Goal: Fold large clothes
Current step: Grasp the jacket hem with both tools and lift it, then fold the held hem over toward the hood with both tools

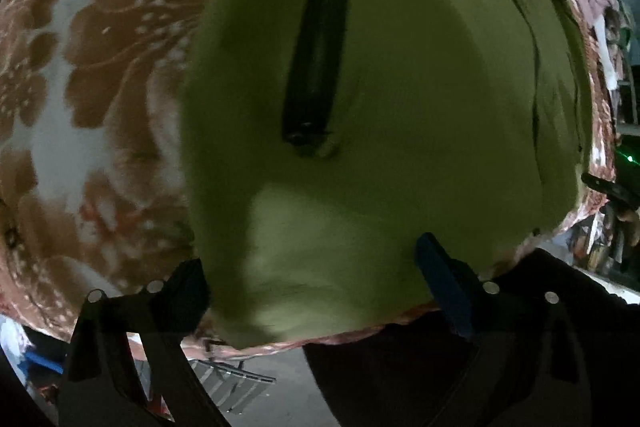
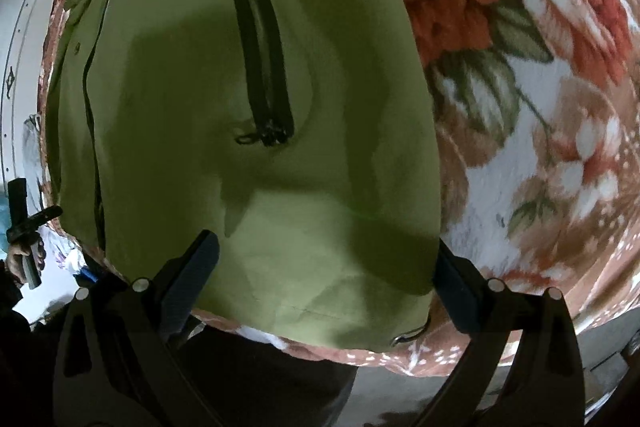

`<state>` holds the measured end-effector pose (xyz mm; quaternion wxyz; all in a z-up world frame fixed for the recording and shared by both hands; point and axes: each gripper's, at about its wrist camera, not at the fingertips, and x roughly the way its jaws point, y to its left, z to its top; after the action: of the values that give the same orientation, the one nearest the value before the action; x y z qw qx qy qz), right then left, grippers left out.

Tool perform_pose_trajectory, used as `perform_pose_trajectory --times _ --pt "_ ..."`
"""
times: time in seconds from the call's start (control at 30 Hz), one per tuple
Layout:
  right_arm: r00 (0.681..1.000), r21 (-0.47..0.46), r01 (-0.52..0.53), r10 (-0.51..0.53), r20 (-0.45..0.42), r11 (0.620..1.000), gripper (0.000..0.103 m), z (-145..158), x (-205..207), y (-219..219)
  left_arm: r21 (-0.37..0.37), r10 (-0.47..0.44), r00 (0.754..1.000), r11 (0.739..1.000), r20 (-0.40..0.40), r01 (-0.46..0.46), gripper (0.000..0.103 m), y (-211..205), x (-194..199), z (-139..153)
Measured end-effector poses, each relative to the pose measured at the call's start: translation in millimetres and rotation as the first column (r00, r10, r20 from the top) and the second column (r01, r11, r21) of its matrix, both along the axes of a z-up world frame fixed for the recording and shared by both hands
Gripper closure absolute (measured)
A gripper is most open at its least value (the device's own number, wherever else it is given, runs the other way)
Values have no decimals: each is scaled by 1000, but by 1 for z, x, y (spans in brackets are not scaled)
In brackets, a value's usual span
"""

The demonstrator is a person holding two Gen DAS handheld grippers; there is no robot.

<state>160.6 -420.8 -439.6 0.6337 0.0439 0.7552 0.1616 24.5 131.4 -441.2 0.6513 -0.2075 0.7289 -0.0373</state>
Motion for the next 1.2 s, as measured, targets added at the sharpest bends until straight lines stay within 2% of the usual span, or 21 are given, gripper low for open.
perform_pose_trajectory --times 0.03,0.1,0.17,0.23,0.3,0.47,0.5,0.57,0.63,0.73,0.77,0.8,0.93,1.07,1.2 --pt "1000 4 -2 2 4 1000 10 2 -1 1 -11 0 1000 1000 5 0 17 -1 1 1" --pt "1000 11 -19 19 8 1000 23 3 -1 -4 -24 2 1000 1000 15 -1 22 -5 2 4" --pt "1000 4 -27 27 11 1000 30 3 -3 -1 -28 9 1000 1000 16 -9 28 -1 4 2" --pt "1000 -10 -27 27 13 1000 31 0 -6 1 -15 21 1000 1000 0 -21 34 6 6 -2" --pt "1000 -20 -26 27 11 999 32 -3 -7 2 -16 45 999 999 -15 -46 34 7 10 -9" --pt "1000 -8 5 -5 -1 1000 35 -6 -7 -5 -24 105 994 994 -17 -105 49 24 9 -9" --pt "1000 -8 5 -5 1 1000 43 -6 -8 -7 -25 108 994 994 -17 -109 51 25 8 -8" --pt "1000 -12 -8 8 2 1000 48 -9 -7 -10 -27 106 994 994 -16 -106 55 24 6 -8" --pt "1000 -12 7 -7 -1 1000 54 -9 -7 -11 -43 109 994 993 -20 -110 66 20 8 -10" --pt "1000 -28 -17 18 15 999 83 -3 -10 -3 -31 67 998 997 -19 -67 81 11 15 -9" --pt "999 -37 -37 37 23 999 90 2 -9 2 -24 39 999 999 -9 -39 86 6 17 -5" --pt "998 -43 -48 50 30 998 93 5 -9 5 -20 19 1000 1000 5 -19 91 4 20 -1" --pt "996 -56 -75 77 48 996 97 23 -7 20 -74 16 998 997 53 -12 95 -3 27 21" --pt "988 -88 -128 134 70 988 98 44 -5 29 -92 -3 993 996 116 14 96 -5 35 48" --pt "979 -38 -168 171 106 985 99 68 17 36 -117 1 984 993 179 20 96 -2 51 77"
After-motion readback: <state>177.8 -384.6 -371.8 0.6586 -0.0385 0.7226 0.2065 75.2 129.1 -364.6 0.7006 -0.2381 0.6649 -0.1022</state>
